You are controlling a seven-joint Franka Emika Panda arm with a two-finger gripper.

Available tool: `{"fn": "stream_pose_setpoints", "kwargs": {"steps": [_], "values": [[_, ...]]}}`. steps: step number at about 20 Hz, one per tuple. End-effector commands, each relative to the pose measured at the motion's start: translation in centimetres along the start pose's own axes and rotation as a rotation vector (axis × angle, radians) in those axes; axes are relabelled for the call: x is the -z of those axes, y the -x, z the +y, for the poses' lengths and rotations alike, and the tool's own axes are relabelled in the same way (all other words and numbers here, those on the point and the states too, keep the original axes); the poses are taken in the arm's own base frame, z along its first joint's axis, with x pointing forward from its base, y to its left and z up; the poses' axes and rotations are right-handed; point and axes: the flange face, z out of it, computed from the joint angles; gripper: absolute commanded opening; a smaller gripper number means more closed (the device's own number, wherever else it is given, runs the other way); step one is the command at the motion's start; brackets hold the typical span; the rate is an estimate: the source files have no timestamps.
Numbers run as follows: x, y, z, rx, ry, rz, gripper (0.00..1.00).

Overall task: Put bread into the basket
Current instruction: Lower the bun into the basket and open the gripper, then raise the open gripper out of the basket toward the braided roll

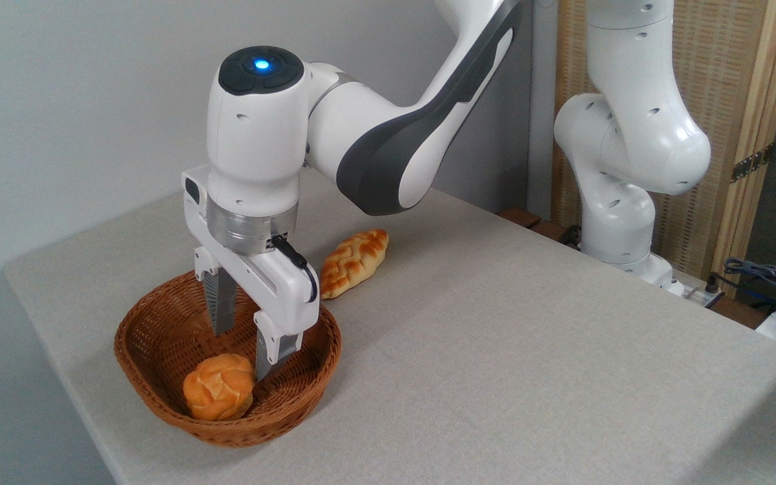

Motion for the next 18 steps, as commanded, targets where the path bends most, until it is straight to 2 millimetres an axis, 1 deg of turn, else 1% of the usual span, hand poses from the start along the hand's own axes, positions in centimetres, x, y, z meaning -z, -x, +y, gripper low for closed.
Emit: {"fn": "stream_pose_setpoints", "kwargs": {"steps": [1,2,3,4,8,12,13,14,15,16,17,18], "values": [[0.9,-0.3,0.0,-0.001,-0.003,0.027,1.0],[1.3,-0.3,-0.1,0.001,-0.004,0.029,1.0],[2.3,-0.2,0.0,0.005,-0.009,0.041,1.0],[2.7,-0.3,0.1,0.004,-0.013,0.045,1.0],[5.7,0.1,1.0,-0.007,-0.001,0.044,1.0],[9.9,1.8,1.5,0.002,0.032,0.038,1.0],[11.2,2.3,1.9,-0.006,0.04,0.024,1.0],[11.7,2.6,2.2,-0.014,0.041,0.009,1.0],[12.8,2.7,2.6,-0.04,0.029,-0.031,1.0],[13.4,2.7,2.7,-0.052,0.027,-0.055,1.0],[14.6,2.6,3.0,-0.075,0.023,-0.107,1.0],[15.1,2.5,3.1,-0.087,0.02,-0.134,1.0]]}}
